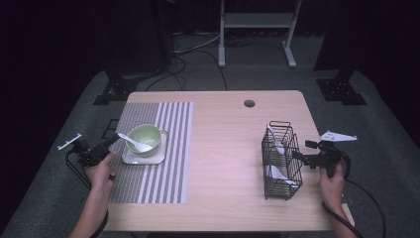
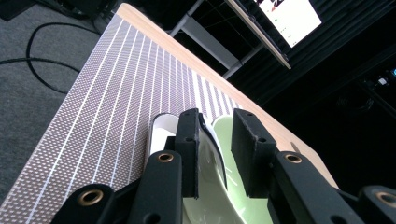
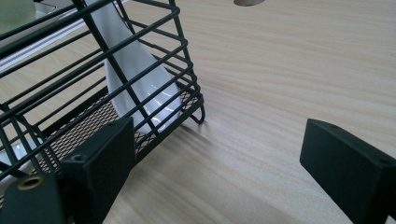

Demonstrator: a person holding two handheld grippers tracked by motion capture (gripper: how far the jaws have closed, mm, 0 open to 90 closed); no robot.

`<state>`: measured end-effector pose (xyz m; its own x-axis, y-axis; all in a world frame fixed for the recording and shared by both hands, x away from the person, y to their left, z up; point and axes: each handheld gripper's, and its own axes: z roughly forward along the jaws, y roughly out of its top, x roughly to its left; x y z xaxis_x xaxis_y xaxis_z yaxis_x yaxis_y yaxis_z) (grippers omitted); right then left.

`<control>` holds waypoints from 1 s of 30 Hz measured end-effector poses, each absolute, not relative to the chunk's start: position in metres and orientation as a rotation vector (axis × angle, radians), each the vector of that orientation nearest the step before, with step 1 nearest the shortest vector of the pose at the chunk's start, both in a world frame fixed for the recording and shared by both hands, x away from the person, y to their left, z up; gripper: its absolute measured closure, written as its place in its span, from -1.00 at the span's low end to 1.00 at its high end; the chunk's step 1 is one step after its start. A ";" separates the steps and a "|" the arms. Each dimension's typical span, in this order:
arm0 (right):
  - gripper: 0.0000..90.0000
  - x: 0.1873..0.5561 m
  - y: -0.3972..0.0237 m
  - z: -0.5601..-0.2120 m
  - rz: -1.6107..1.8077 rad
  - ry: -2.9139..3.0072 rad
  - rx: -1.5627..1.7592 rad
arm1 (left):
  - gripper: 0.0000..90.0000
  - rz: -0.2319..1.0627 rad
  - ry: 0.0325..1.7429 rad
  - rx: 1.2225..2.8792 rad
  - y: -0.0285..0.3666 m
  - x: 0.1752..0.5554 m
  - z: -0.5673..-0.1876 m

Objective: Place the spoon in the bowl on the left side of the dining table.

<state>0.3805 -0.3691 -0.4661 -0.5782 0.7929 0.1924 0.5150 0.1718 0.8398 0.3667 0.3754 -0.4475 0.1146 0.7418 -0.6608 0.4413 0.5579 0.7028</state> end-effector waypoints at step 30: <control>-0.79 0.380 -0.367 -0.466 1.357 2.179 1.233 | -0.16 0.310 1.452 1.216 0.356 0.337 -0.438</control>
<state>0.3803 -0.3673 -0.4662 -0.5901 0.7864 0.1824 0.5104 0.1884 0.8391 0.3367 0.3563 -0.4376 0.1976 0.7947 -0.5740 0.4910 0.4265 0.7596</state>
